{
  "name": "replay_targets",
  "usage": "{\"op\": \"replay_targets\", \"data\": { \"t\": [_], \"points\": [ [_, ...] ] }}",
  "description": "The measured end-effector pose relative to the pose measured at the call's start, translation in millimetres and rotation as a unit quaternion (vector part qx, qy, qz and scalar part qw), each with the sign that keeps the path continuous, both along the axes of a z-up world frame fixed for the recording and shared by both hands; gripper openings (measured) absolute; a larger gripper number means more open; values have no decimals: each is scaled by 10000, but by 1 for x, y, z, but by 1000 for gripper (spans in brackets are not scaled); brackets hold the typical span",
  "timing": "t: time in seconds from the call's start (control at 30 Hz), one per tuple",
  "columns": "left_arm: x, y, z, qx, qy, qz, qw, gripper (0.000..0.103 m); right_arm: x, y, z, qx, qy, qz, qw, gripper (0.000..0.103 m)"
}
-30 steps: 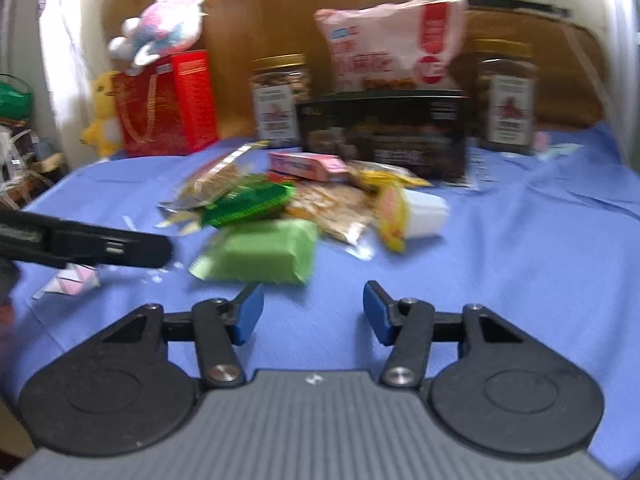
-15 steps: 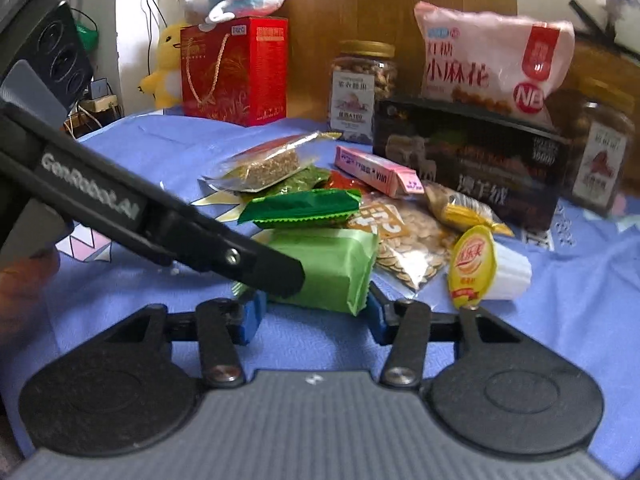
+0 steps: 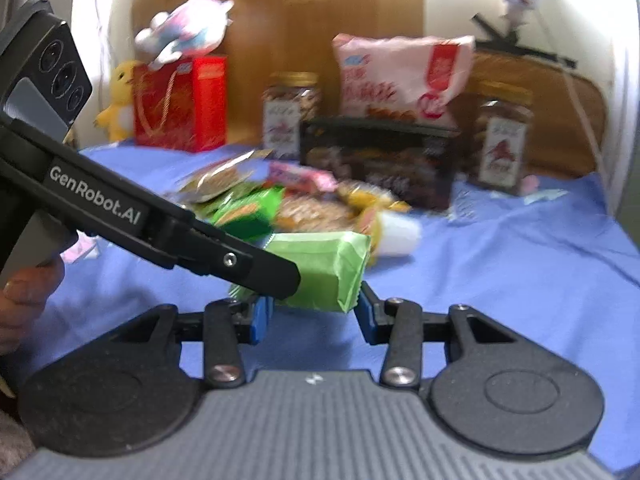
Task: Organize snacks
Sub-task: 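Lift the green packet with the left tool, drop it into the open tin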
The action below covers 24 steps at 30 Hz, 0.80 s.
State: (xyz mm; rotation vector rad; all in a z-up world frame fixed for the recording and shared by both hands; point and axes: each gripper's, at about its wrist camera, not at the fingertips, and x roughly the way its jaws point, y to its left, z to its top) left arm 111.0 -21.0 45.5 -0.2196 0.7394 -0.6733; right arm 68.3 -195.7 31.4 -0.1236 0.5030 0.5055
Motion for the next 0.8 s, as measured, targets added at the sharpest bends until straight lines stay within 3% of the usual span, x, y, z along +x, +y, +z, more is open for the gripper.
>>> {"op": "replay_targets", "data": {
  "t": [0.13,0.4,0.6,0.8],
  "points": [
    [26,-3,22,41,-261,74,9996,49,27,1,14,-22,-368,-42,9993,47],
    [123,3,56,178,-477,615,9968,49,112,20,34,9,-980,114,9951,47],
    [193,5,47,251,-297,775,9962,50,171,25,28,141,-707,-31,9974,47],
    [215,6,29,355,-247,844,9955,53,185,24,17,217,-502,-199,9983,57]
  ]
}}
